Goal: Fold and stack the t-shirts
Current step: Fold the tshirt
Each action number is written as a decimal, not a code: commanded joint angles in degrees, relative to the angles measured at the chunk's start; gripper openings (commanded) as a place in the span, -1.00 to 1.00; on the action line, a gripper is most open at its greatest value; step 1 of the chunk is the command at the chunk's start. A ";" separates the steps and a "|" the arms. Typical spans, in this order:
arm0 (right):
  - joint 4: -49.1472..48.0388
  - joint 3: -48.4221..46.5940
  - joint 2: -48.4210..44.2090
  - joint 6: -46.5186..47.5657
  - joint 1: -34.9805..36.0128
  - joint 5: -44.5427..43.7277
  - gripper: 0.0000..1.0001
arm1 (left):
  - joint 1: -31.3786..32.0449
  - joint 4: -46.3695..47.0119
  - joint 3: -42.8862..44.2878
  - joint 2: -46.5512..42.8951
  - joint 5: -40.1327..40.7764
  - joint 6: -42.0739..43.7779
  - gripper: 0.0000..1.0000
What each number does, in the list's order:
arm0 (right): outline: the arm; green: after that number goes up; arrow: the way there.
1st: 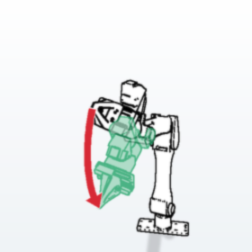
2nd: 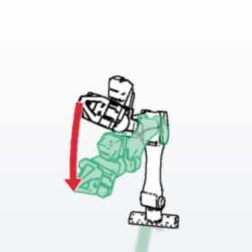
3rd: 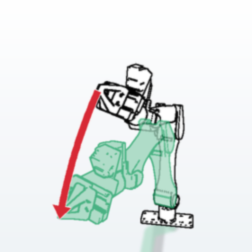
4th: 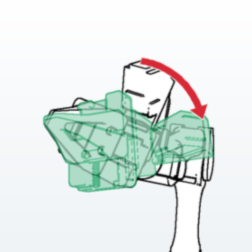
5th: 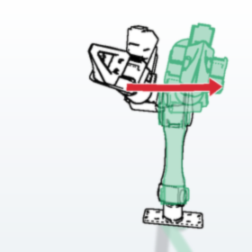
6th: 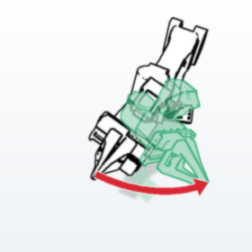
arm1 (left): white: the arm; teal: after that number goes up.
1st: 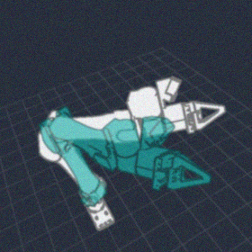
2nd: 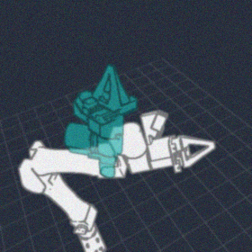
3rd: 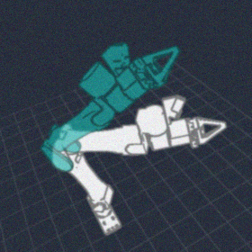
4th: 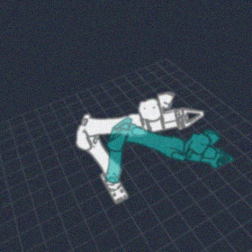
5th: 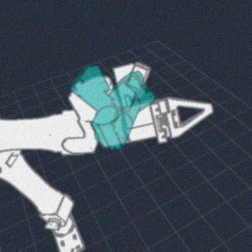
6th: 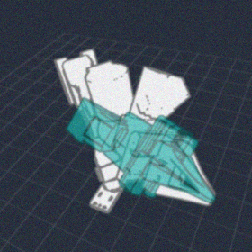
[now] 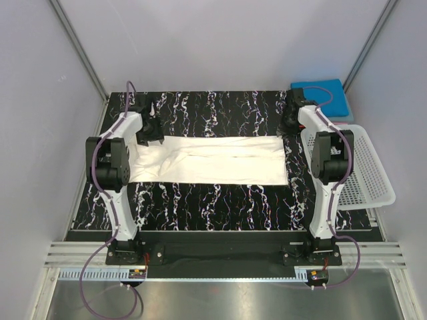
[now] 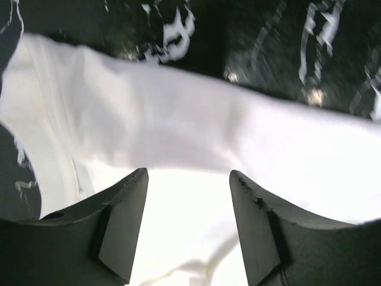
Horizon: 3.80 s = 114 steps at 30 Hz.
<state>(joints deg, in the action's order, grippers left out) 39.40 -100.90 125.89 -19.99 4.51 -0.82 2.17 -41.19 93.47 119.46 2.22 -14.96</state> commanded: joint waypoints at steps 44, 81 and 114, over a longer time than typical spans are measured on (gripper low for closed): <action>-17.25 -34.27 25.55 6.98 31.35 50.12 -0.17 | -4.37 2.26 -24.39 -18.21 -15.32 4.32 -0.13; -21.29 -39.99 32.05 3.38 33.02 50.92 -0.28 | -4.46 1.55 -22.98 -16.89 -11.54 1.16 -0.31; -42.91 -13.88 16.76 -1.72 30.03 43.01 -1.00 | -6.04 -1.87 -21.23 -19.53 2.79 -6.92 -0.30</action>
<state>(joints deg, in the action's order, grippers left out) 0.62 -114.80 147.65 -21.15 35.05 42.94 -3.38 -42.74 68.84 103.48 1.17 -20.47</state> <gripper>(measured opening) 0.010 0.351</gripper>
